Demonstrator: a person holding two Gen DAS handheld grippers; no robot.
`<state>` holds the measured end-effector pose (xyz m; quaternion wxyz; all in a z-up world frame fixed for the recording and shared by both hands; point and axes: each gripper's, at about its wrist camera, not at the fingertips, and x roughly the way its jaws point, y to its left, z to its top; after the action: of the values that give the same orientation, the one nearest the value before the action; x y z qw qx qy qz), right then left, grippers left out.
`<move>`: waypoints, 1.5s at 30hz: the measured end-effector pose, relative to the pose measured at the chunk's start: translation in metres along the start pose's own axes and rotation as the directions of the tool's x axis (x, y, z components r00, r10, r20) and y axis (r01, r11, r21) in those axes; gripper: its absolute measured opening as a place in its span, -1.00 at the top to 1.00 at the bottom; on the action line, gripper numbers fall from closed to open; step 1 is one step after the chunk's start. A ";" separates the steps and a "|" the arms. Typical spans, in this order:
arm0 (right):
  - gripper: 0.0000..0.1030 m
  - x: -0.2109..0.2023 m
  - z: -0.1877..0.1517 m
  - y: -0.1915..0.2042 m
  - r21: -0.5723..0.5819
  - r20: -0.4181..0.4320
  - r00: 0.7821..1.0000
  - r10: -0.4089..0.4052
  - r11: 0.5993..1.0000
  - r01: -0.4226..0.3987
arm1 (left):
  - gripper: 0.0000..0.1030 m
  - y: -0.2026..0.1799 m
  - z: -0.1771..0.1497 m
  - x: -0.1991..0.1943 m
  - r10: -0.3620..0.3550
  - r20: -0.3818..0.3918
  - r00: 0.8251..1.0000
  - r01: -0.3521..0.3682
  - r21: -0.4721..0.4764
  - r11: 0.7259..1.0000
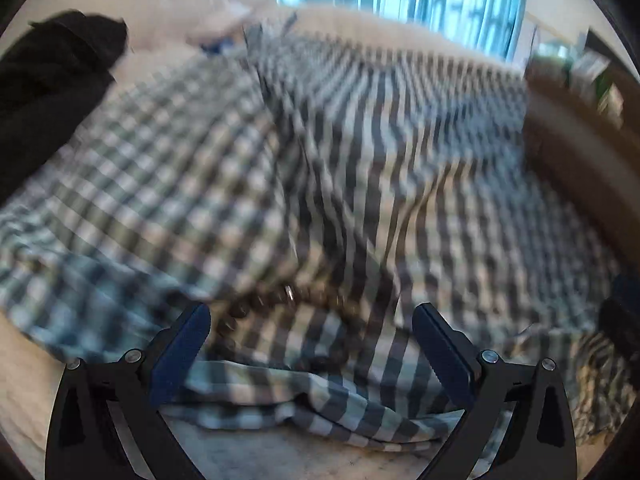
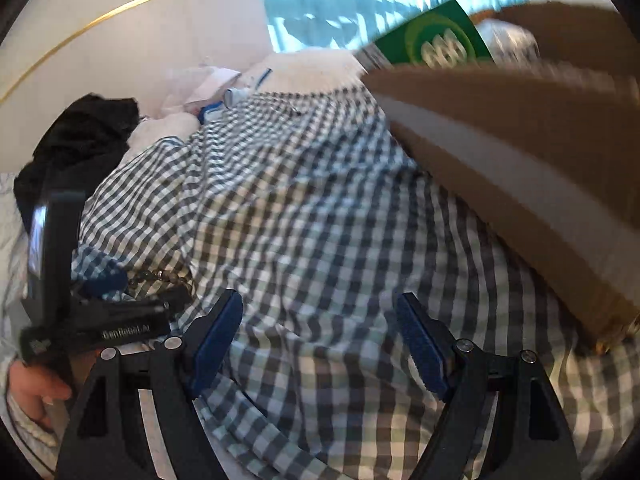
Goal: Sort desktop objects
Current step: 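Move the left gripper back to the sheet and grasp the brown bead string, then carry the bead string over the cardboard box and open the left gripper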
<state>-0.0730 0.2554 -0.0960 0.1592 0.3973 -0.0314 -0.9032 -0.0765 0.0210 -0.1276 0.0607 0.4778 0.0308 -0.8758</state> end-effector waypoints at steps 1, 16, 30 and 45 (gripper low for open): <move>-0.53 0.001 0.001 -0.005 0.022 -0.007 1.000 0.008 1.000 -0.008 | -1.00 -0.001 -0.002 0.003 -0.001 -0.008 1.000 0.001 0.008 1.000; -0.53 0.002 -0.001 -0.019 0.077 -0.054 0.998 -0.019 0.997 0.023 | 0.59 -0.008 -0.022 0.016 0.098 -0.093 0.991 -0.083 0.149 0.985; -0.53 -0.030 0.009 -0.003 0.025 0.037 0.999 -0.012 1.000 0.011 | 0.79 -0.001 -0.022 -0.065 -0.086 0.103 0.991 0.079 0.077 0.994; -0.53 -0.105 0.050 0.009 -0.058 0.147 0.987 0.060 0.997 -0.052 | 0.79 -0.031 -0.010 -0.110 -0.223 0.216 0.951 0.231 -0.012 0.973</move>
<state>-0.0403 0.2762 0.0146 0.1923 0.3236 -0.0299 -0.9260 -0.0141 0.0612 -0.0407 -0.0286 0.3733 0.0951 -0.9224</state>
